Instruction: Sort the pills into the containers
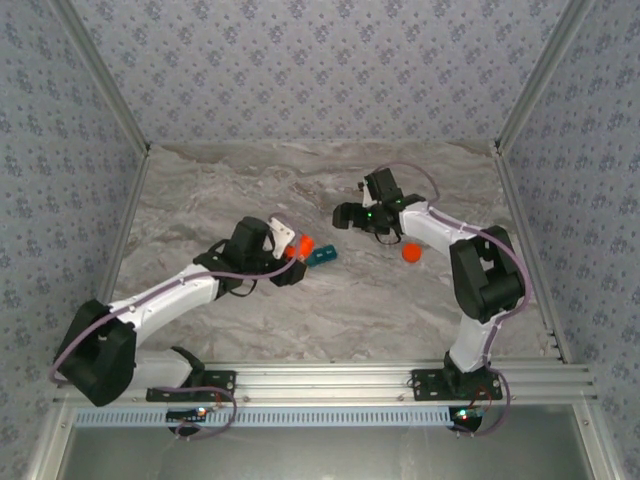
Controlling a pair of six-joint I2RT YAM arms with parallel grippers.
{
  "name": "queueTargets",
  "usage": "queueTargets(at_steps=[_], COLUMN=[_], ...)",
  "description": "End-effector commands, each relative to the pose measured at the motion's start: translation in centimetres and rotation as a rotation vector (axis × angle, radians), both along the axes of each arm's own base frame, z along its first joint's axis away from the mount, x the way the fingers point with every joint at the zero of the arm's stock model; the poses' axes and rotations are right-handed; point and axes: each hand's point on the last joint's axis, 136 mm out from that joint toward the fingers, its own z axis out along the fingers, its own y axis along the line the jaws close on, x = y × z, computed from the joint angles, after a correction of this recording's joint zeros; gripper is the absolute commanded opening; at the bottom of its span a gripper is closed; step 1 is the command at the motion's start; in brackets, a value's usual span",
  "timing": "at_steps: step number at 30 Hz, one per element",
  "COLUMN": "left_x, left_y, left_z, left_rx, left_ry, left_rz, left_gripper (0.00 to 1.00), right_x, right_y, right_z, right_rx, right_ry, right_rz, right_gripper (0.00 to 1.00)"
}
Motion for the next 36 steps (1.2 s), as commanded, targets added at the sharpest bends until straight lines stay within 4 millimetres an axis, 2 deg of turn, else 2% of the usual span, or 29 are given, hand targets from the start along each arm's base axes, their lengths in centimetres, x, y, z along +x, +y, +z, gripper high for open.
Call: queueTargets(at_steps=[1,10,21,36], left_x=[0.2,-0.3,-0.7,-0.8], left_y=[-0.5,-0.4,-0.2,-0.3], left_z=[-0.2,-2.1,-2.8,-4.8], left_rx=[-0.022,0.003,0.011,0.020], left_ry=[-0.010,0.041,0.054,0.127], left_rz=[-0.001,-0.010,-0.015,0.021], left_gripper=[0.00,0.00,0.00,0.00], right_x=[-1.2,-1.6,-2.1,-3.7], right_y=[0.9,1.5,1.9,2.9], right_z=[-0.7,-1.3,-1.7,-3.9], right_rx=[-0.025,-0.035,-0.041,-0.103], right_ry=[0.031,0.043,0.066,0.152], right_rz=[0.068,0.090,0.111,0.163], right_gripper=[0.94,0.94,0.94,0.93])
